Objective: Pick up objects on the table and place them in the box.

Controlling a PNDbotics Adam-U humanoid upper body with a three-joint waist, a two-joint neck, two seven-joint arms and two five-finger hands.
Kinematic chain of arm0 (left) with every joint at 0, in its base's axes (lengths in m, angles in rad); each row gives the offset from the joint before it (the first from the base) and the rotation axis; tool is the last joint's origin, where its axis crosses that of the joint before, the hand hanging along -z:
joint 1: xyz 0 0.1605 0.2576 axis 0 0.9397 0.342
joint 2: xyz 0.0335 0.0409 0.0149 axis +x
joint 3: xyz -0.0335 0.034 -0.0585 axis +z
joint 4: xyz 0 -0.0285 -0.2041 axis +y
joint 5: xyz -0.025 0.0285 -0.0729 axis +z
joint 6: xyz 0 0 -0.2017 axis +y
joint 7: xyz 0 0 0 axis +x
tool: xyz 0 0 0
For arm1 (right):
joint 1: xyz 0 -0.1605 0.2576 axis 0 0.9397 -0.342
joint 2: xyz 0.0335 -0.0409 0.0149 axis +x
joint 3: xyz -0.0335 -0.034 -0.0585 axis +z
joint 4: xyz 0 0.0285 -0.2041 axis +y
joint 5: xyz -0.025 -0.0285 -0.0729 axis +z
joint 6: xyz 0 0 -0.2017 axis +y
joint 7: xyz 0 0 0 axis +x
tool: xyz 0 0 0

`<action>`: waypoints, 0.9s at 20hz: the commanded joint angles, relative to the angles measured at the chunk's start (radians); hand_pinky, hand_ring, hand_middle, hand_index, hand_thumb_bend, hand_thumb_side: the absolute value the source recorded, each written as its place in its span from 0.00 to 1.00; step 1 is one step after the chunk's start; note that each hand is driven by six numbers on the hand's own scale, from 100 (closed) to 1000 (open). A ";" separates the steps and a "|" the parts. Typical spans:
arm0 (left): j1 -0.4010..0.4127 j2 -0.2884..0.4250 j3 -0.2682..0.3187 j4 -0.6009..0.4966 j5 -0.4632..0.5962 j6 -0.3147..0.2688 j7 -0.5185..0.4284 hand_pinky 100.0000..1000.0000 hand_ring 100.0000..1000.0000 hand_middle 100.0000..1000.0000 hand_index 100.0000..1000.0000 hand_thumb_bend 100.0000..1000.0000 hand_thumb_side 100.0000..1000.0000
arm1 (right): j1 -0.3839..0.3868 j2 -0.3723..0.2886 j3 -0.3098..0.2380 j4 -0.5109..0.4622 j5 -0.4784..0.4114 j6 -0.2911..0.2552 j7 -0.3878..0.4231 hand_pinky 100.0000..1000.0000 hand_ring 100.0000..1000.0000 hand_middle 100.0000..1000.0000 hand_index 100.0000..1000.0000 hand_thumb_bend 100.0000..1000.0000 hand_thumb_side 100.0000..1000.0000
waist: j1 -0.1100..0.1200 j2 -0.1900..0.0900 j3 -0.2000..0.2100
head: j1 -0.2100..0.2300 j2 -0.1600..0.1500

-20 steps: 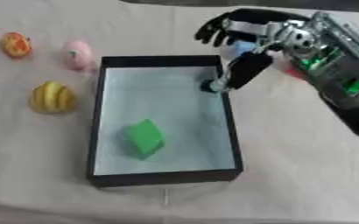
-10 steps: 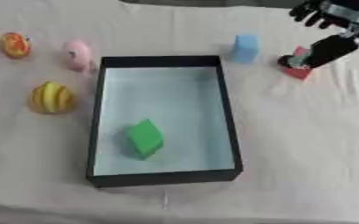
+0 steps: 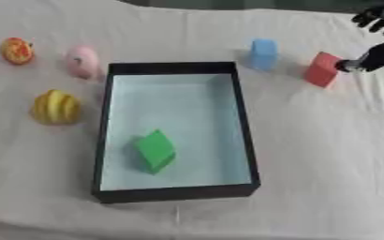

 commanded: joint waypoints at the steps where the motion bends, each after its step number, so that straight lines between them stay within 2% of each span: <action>1: -0.006 0.024 0.012 -0.018 -0.006 -0.001 0.002 0.55 0.78 0.77 0.70 0.14 0.78 | -0.047 -0.002 -0.024 0.060 0.011 -0.053 0.023 0.86 0.89 0.86 0.92 0.49 0.15 | 0.004 -0.013 0.000 | 0.000 -0.018; 6: -0.008 0.023 0.011 -0.019 -0.005 -0.001 0.002 0.55 0.78 0.77 0.70 0.14 0.78 | -0.074 0.017 -0.029 0.102 0.016 -0.101 0.039 0.87 0.89 0.87 0.93 0.50 0.14 | 0.006 -0.009 0.003 | 0.000 -0.021; 12: -0.012 0.023 0.011 -0.019 -0.006 0.000 -0.001 0.55 0.78 0.77 0.70 0.14 0.78 | -0.138 0.046 -0.032 0.169 0.018 -0.169 0.108 0.87 0.90 0.87 0.93 0.50 0.15 | 0.007 0.003 0.001 | 0.006 -0.028; 18: -0.015 0.023 0.009 -0.019 -0.007 0.001 -0.004 0.55 0.78 0.77 0.70 0.14 0.78 | -0.163 0.074 -0.060 0.240 0.056 -0.185 0.118 0.87 0.89 0.87 0.93 0.49 0.15 | 0.010 0.012 0.002 | 0.004 -0.033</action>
